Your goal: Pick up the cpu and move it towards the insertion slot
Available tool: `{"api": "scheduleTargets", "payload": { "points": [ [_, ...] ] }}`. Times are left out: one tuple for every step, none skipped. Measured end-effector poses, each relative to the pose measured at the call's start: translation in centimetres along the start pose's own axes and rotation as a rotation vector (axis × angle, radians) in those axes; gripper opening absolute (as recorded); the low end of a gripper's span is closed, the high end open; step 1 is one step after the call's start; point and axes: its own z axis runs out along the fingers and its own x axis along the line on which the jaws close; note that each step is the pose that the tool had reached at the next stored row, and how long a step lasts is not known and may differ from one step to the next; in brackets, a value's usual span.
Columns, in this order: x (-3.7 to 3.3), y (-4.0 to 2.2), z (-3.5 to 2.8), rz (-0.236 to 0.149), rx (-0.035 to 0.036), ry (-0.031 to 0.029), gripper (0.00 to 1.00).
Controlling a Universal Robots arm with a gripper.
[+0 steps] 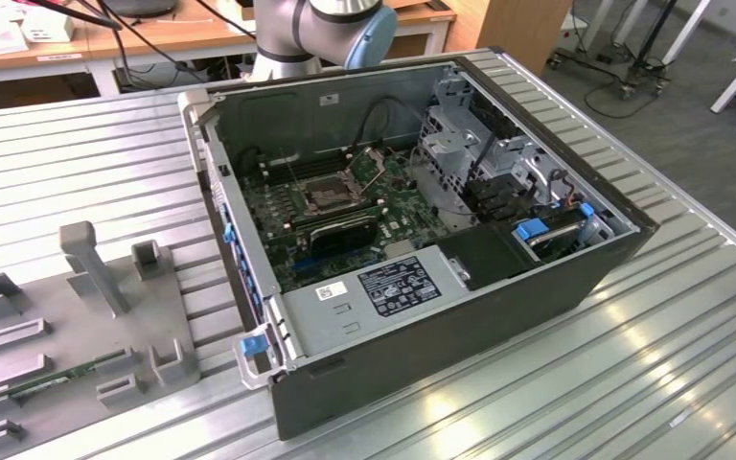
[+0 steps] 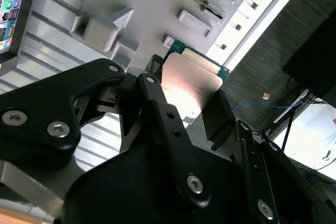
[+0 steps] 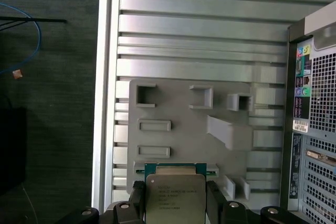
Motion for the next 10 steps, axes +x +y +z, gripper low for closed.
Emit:
{"api": "scheduleTargets", "payload": {
  "points": [
    [-0.03, 0.00, 0.00, 0.000, 0.0000, 0.0000, 0.55],
    [-0.07, 0.00, 0.00, 0.000, 0.0000, 0.0001, 0.55],
    [-0.11, 0.00, -0.01, 0.000, 0.0001, 0.0001, 0.55],
    [-0.15, -0.01, 0.00, 0.000, 0.0000, 0.0000, 0.55],
    [-0.19, -0.01, 0.01, 0.000, 0.0000, 0.0000, 0.55],
    [-0.24, -0.01, 0.01, 0.000, 0.0000, 0.0000, 0.55],
    [-0.29, -0.01, 0.01, 0.000, 0.0000, -0.0001, 0.55],
    [-0.35, -0.01, 0.01, 0.000, 0.0000, 0.0001, 0.55],
    [-0.40, -0.01, 0.01, 0.000, 0.0000, 0.0000, 0.55],
    [-0.46, -0.01, 0.01, 0.000, 0.0000, 0.0001, 0.55]
  ]
}}
